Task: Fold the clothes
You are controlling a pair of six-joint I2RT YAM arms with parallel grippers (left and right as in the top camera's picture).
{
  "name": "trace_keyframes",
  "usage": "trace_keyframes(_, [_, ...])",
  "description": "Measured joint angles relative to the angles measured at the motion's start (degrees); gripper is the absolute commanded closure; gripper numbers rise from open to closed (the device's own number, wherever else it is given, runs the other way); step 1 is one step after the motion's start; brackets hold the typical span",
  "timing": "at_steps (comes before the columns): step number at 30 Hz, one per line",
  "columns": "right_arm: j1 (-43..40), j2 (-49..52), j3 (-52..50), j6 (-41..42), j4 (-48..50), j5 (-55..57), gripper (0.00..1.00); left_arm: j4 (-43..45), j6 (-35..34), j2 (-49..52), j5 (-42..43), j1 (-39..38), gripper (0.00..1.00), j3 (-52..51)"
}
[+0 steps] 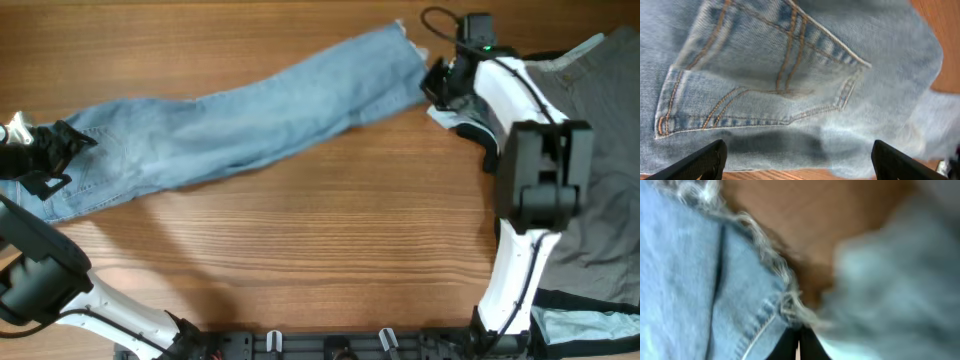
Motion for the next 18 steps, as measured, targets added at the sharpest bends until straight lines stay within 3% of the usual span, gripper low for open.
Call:
trace_keyframes(1, [-0.09, -2.03, -0.04, -1.31, -4.98, 0.9, 0.66, 0.02, -0.02, 0.0, 0.11, 0.0, 0.04, 0.0])
trace_keyframes(2, [-0.09, -5.31, -0.11, -2.89, -10.99, 2.16, 0.56, 0.07, -0.2, 0.0, 0.17, 0.0, 0.03, 0.0])
trace_keyframes(4, [-0.09, -10.01, -0.13, -4.48, -12.79, 2.99, 0.2, 0.07, -0.31, 0.0, 0.2, 0.0, 0.03, 0.0])
trace_keyframes(5, [-0.09, -11.76, -0.09, -5.51, -10.23, 3.37, 0.23, 0.07, -0.33, 0.0, 0.22, 0.0, 0.03, 0.0])
trace_keyframes(6, [-0.09, -12.24, 0.0, -6.56, -7.15, 3.43, 0.37, 0.04, -0.46, 0.0, 0.22, 0.0, 0.03, 0.0])
trace_keyframes(7, [-0.09, -12.2, -0.02, -7.17, -4.81, 3.61, 0.45, 0.07, -0.46, 0.0, 0.24, 0.0, 0.03, 0.0])
trace_keyframes(13, [-0.04, -2.82, -0.07, -8.72, 7.15, -2.38, 0.48, 0.09, -0.48, -0.02, 0.39, 0.0, 0.0, 0.0])
trace_keyframes(18, [0.0, 2.8, -0.02, -8.87, 7.26, -6.88, 0.53, -0.02, -0.48, -0.02, 0.39, 0.0, 0.0, 0.0])
